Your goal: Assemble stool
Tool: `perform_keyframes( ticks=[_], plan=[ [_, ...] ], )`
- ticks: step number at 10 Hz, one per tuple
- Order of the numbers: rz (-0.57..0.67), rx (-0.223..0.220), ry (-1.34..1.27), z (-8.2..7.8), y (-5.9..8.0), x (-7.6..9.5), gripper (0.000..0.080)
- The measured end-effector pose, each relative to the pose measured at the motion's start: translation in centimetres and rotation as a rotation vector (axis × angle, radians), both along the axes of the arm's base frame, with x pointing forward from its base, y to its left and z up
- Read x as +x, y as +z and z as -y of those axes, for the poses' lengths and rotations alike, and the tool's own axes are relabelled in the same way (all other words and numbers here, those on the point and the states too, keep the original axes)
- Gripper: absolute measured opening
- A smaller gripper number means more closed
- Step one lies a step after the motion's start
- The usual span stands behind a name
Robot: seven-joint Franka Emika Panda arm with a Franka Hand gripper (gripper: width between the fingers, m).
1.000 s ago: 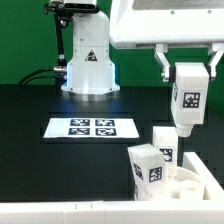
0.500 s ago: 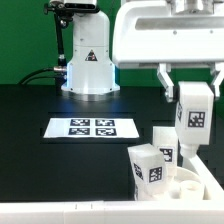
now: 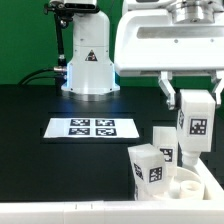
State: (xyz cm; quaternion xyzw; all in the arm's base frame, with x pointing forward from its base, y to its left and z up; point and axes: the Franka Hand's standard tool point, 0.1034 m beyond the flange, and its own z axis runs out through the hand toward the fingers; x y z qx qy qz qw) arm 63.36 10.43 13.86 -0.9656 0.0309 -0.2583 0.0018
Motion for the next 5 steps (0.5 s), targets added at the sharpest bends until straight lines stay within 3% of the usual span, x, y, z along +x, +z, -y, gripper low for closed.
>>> perform_keyframes(
  ticks=[2, 5],
  plan=[
    [-0.024, 0.005, 0.007, -1.2, -1.3, -1.0, 0.0334],
    [-0.046, -0.008, 0.014, -1.5, -2.9, -1.5, 0.0334]
  ],
)
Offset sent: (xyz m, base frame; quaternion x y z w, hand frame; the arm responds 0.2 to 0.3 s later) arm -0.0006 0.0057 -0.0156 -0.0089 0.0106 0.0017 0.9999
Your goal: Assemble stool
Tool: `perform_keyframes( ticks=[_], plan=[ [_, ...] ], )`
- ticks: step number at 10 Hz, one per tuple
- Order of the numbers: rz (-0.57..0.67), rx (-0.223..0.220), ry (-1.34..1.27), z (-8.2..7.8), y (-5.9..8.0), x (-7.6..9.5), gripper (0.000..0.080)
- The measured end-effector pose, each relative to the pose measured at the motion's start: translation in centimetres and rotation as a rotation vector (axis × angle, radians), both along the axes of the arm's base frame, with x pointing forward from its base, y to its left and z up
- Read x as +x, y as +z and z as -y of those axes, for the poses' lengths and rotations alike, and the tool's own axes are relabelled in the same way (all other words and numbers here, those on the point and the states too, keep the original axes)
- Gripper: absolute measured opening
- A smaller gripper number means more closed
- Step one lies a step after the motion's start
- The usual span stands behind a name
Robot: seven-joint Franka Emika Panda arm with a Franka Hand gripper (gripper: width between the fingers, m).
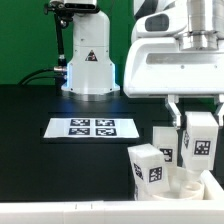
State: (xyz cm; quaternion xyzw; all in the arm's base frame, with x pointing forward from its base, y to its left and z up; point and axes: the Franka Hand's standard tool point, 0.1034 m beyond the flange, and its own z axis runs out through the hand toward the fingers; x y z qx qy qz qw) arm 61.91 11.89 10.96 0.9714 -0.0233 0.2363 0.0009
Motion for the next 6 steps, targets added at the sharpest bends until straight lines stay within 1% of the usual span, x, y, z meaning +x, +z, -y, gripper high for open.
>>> perform_keyframes(
  ticks=[5, 6],
  plan=[
    [-0.012, -0.01, 0.004, 0.0, -1.2, -0.1, 0.0334],
    [-0.019, -0.013, 0.005, 0.0, -1.7, -0.3, 0.0334]
  ],
)
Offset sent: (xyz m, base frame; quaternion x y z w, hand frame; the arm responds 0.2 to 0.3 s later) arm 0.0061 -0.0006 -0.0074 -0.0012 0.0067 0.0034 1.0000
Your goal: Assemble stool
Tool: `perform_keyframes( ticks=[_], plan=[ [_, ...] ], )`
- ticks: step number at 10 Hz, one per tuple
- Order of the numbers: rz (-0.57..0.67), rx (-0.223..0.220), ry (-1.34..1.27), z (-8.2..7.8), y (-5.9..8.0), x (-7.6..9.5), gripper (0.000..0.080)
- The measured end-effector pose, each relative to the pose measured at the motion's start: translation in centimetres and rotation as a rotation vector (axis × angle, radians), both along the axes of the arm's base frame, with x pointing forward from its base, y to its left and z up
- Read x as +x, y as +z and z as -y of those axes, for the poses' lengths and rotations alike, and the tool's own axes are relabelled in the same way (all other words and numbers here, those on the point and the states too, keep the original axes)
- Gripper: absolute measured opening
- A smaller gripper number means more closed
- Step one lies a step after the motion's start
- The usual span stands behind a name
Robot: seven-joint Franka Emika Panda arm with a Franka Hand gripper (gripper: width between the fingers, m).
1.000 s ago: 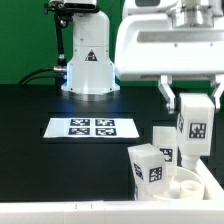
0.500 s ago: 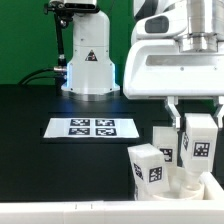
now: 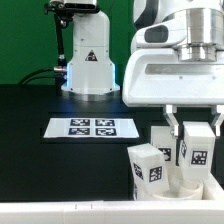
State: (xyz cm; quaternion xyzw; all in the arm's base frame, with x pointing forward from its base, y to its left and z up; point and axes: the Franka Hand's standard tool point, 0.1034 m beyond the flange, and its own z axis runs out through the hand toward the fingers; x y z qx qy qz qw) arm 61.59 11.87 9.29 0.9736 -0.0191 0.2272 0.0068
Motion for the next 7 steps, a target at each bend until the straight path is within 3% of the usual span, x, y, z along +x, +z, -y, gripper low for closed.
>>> perform_keyframes(
  ticks=[5, 7],
  plan=[
    [0.015, -0.004, 0.004, 0.16, -0.43, 0.04, 0.0334],
    [0.014, -0.004, 0.004, 0.15, -0.46, 0.02, 0.0563]
  ],
)
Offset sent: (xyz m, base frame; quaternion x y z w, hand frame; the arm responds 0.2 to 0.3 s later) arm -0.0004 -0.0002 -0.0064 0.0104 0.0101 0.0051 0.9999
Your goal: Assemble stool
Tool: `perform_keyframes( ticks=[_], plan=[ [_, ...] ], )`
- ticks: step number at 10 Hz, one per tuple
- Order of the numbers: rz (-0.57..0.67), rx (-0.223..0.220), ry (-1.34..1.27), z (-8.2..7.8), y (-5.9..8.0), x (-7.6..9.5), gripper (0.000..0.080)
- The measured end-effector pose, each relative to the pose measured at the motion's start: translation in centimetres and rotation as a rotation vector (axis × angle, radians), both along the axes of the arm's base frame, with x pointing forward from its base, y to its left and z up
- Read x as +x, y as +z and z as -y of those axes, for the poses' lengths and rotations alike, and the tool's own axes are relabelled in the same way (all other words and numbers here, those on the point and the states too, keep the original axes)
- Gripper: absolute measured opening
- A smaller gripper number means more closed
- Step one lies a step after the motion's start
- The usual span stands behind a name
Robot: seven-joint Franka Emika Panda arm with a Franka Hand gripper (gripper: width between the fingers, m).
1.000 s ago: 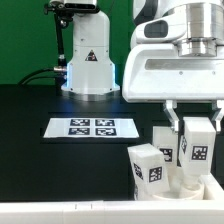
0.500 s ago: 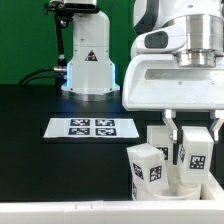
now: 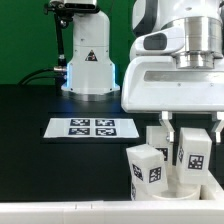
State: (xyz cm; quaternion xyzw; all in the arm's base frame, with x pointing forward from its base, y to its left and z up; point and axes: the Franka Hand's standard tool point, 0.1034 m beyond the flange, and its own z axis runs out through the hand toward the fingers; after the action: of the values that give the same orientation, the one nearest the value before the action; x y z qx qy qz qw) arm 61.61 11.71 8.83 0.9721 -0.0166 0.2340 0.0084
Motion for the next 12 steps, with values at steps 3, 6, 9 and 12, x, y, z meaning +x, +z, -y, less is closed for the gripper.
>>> perform_keyframes(
  ticks=[3, 6, 9, 12],
  plan=[
    [-0.001, -0.001, 0.0, 0.0, 0.0, 0.0, 0.0645],
    [-0.137, 0.044, -0.1, 0.8, 1.1, 0.5, 0.0649],
    [-0.343, 0.106, -0.232, -0.1, 2.0, 2.1, 0.0648],
    [-0.419, 0.086, -0.23, 0.6, 2.0, 1.9, 0.0648]
  ],
)
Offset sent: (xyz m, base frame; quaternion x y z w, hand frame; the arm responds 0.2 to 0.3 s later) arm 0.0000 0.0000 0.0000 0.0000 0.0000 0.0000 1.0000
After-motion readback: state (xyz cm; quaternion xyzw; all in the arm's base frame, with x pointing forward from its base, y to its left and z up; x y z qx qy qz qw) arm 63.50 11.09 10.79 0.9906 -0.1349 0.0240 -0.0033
